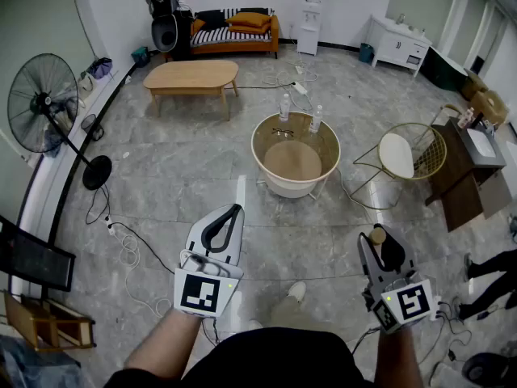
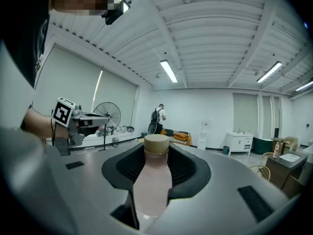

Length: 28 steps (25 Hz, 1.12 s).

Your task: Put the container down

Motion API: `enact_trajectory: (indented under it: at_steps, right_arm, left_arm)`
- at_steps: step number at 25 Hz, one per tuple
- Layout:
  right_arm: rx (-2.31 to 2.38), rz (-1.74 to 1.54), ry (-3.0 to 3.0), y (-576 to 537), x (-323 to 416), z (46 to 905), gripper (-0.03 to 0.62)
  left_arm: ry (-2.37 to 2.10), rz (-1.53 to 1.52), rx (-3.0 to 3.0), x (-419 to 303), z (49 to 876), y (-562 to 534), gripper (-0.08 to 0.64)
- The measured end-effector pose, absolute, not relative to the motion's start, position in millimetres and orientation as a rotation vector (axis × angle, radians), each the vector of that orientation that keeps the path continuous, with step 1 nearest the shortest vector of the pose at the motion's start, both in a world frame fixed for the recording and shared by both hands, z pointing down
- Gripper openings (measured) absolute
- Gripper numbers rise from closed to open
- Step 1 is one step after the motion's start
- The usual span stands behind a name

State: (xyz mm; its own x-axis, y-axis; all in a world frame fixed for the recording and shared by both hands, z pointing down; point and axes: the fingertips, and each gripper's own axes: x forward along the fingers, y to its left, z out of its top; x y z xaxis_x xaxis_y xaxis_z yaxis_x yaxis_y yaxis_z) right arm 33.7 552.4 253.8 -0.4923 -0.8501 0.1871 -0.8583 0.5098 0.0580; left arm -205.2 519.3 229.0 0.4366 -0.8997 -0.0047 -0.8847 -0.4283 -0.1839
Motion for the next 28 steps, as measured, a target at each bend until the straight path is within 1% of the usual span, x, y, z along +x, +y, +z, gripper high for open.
enact_trajectory:
  at_steps: [14, 19, 23, 28]
  right_arm:
    - [1.444, 0.06, -2.612, 440.2, 55.6, 264.9, 0.153]
    - [1.438, 0.073, -2.648, 408.6, 66.7, 256.0, 0.153]
    - [1.448, 0.048, -2.652, 388.1, 81.4, 250.7, 0.153]
    - [1.454, 0.02, -2.614, 374.3, 107.2, 255.1, 0.153]
  left_arm:
    - [1.613, -0.162, -2.518, -163.2, 242.6, 414.0, 0.015]
    - [1.639, -0.142, -2.488, -144.4, 228.1, 379.2, 0.015]
    - [1.622, -0.128, -2.477, -125.0, 217.1, 357.2, 0.015]
    - [1.618, -0.195, -2.489, -104.6, 222.9, 340.5, 0.015]
